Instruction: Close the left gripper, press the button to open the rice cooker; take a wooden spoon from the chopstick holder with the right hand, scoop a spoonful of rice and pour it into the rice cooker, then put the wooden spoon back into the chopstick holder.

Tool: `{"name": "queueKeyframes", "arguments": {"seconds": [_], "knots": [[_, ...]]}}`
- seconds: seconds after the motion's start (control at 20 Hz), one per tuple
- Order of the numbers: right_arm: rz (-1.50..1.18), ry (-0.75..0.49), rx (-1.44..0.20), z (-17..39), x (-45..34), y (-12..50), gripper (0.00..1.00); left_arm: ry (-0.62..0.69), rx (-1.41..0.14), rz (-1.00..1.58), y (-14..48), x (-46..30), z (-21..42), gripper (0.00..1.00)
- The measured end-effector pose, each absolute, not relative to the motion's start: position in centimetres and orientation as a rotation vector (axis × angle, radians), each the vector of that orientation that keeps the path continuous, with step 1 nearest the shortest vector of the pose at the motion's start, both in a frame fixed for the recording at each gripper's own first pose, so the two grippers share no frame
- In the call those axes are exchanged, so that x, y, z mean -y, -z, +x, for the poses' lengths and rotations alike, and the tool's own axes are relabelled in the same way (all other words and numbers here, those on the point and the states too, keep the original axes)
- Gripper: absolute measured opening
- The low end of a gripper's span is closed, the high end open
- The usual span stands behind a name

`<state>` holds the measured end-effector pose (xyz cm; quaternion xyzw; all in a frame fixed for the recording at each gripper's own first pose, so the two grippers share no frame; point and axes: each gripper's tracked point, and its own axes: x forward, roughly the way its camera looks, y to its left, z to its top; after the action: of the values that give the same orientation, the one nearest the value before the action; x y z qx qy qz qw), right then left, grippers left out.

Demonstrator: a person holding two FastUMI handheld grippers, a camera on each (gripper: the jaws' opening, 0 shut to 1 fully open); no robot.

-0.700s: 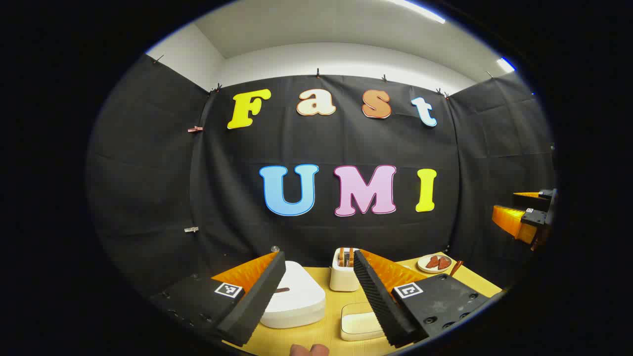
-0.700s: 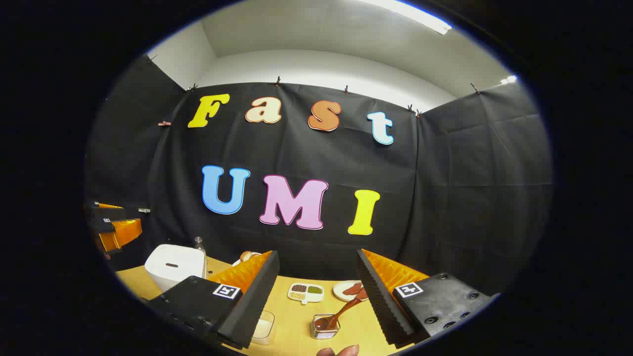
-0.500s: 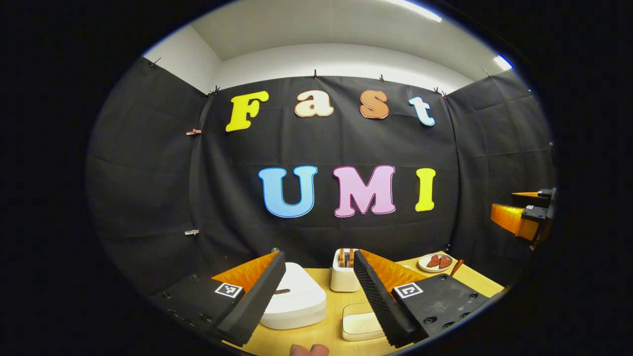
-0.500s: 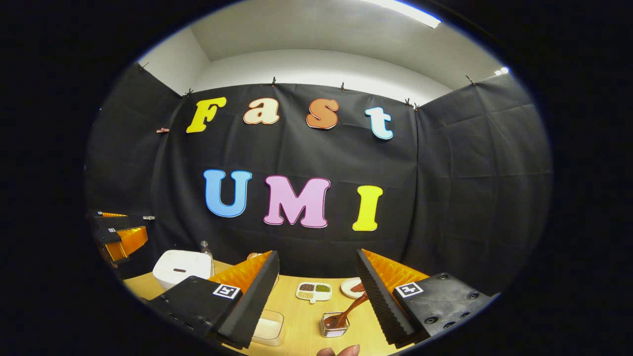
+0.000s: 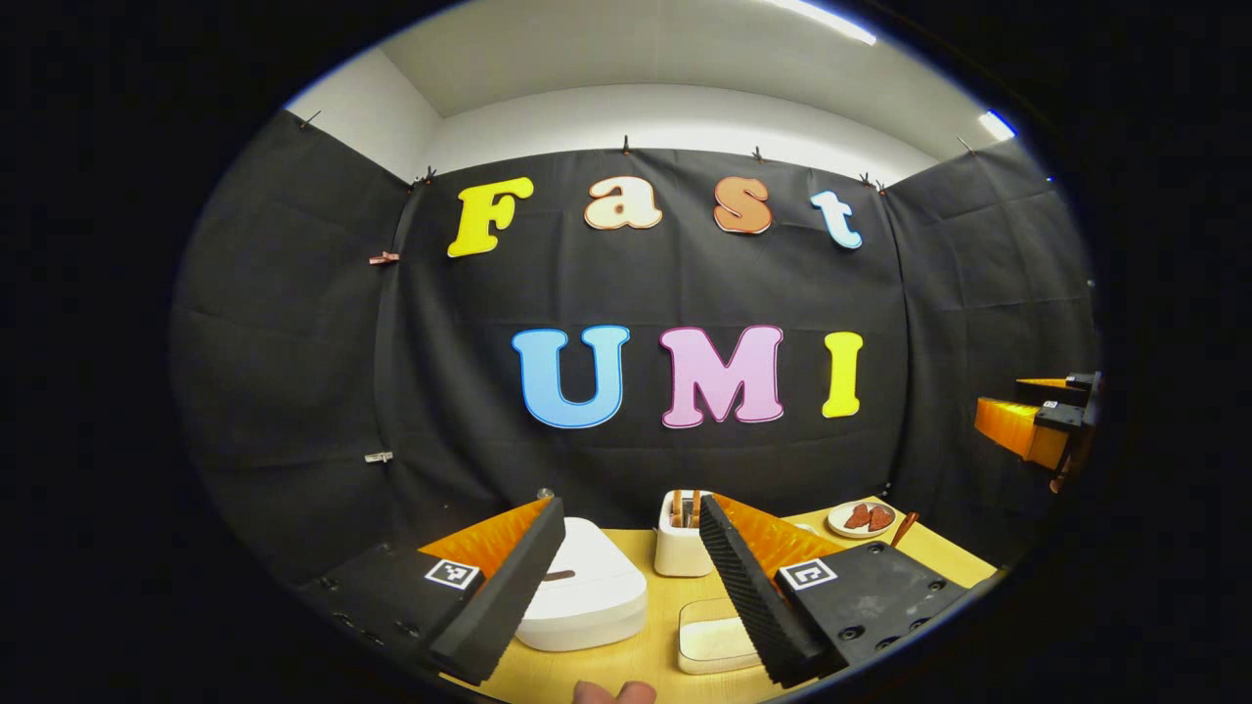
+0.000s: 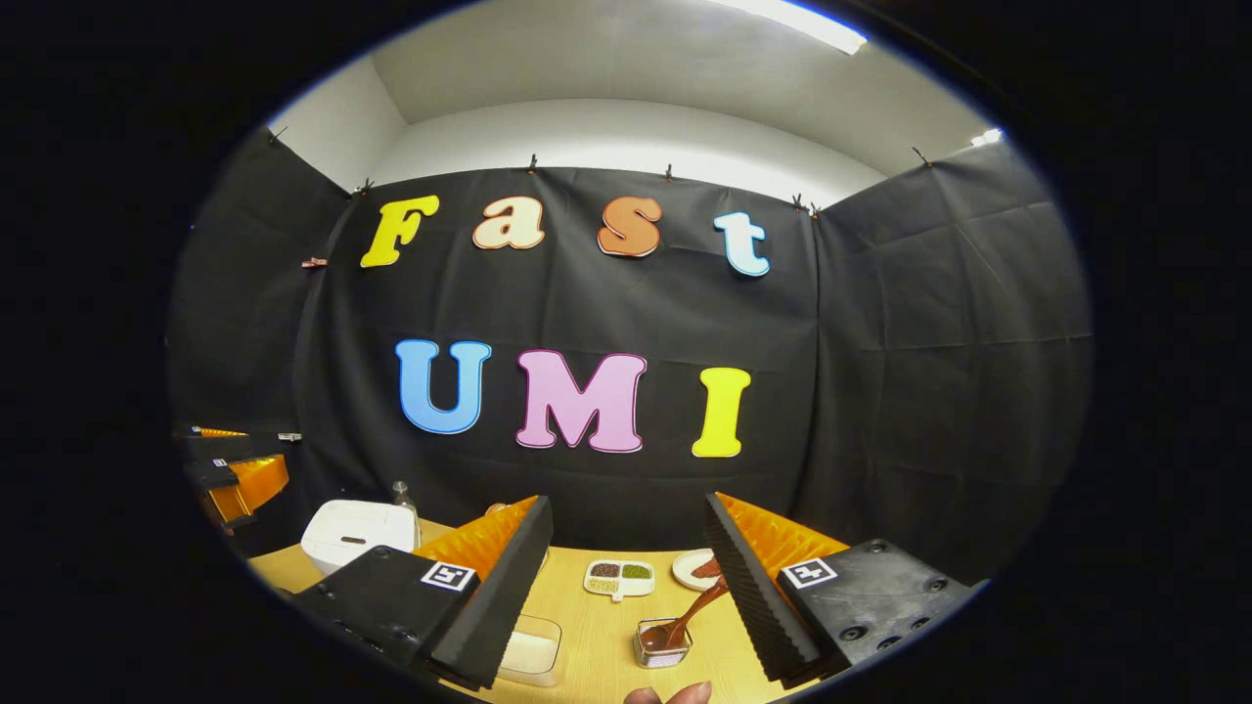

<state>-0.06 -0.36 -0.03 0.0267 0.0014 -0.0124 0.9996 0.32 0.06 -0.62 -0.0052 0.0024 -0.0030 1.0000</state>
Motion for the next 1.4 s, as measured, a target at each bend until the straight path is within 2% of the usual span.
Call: {"name": "queueKeyframes", "arguments": {"seconds": [0.55, 0.65, 0.7, 0.85, 0.9, 1.1, 1.4], "knots": [[0.027, 0.032, -0.001, 0.1, 0.3, 0.2, 0.98, 0.024, -0.002, -0.019, 0.6, -1.4, 1.4, 0.95], [0.017, 0.036, 0.002, 0.0, 0.3, 0.1, 0.98, 0.061, 0.008, -0.031, 0.2, -1.4, 1.8, 0.77], [0.014, 0.038, 0.003, 0.0, 0.3, 0.1, 0.98, 0.075, 0.016, -0.033, 0.0, -1.6, 1.9, 0.60], [-0.004, 0.045, 0.001, -0.2, 0.4, 0.2, 0.98, 0.059, 0.009, -0.003, 0.7, -4.0, 2.9, 0.18], [-0.009, 0.046, -0.002, -0.1, 0.4, 0.3, 0.98, 0.069, -0.013, 0.006, 1.4, -4.5, 3.4, 0.08], [-0.013, 0.052, -0.010, -1.1, 1.0, 0.6, 0.98, 0.143, -0.185, -0.059, 6.8, -6.0, 7.3, 0.07], [-0.013, 0.079, -0.089, -2.1, 2.3, 2.3, 0.97, 0.158, -0.411, -0.233, 14.1, -10.2, 14.0, 0.07]]}}
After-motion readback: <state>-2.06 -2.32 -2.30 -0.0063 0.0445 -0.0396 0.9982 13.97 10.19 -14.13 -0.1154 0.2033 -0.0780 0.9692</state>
